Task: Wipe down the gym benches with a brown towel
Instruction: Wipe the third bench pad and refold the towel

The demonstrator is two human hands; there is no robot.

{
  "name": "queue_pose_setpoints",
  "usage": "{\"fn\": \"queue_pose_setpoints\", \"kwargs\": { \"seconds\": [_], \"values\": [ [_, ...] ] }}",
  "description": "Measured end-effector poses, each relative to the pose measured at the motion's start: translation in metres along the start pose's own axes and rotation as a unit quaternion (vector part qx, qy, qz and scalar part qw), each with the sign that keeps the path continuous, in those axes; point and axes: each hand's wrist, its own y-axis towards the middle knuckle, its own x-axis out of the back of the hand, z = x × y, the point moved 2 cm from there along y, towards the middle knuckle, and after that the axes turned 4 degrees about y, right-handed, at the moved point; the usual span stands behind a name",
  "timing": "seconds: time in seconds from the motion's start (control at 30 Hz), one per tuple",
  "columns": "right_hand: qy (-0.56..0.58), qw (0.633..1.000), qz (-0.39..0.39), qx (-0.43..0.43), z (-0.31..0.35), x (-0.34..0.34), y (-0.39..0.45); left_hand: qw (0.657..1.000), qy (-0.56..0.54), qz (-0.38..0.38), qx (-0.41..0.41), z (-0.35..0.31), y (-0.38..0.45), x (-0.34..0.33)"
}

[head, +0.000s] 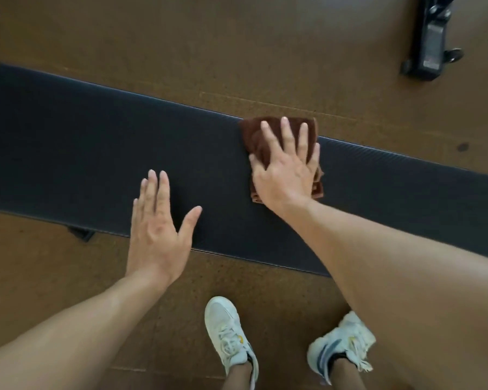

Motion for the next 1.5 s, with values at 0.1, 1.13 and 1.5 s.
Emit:
{"fn": "queue_pose_setpoints", "kwargs": {
  "seconds": [0.1,1.13,1.5],
  "values": [
    [-0.061,0.952,0.056,0.294,0.018,-0.024,-0.052,1.000,0.010,0.001,0.004,-0.002,-0.008,-0.003],
    [0.012,0.999,-0.028,-0.028,-0.276,0.088,-0.122,0.971,0.075,0.136,-0.184,-0.284,-0.040,-0.133],
    [0.010,0.994,-0.036,-0.099,-0.347,0.097,-0.223,0.962,0.116,0.191,-0.159,-0.389,-0.044,-0.182]
  ]
}}
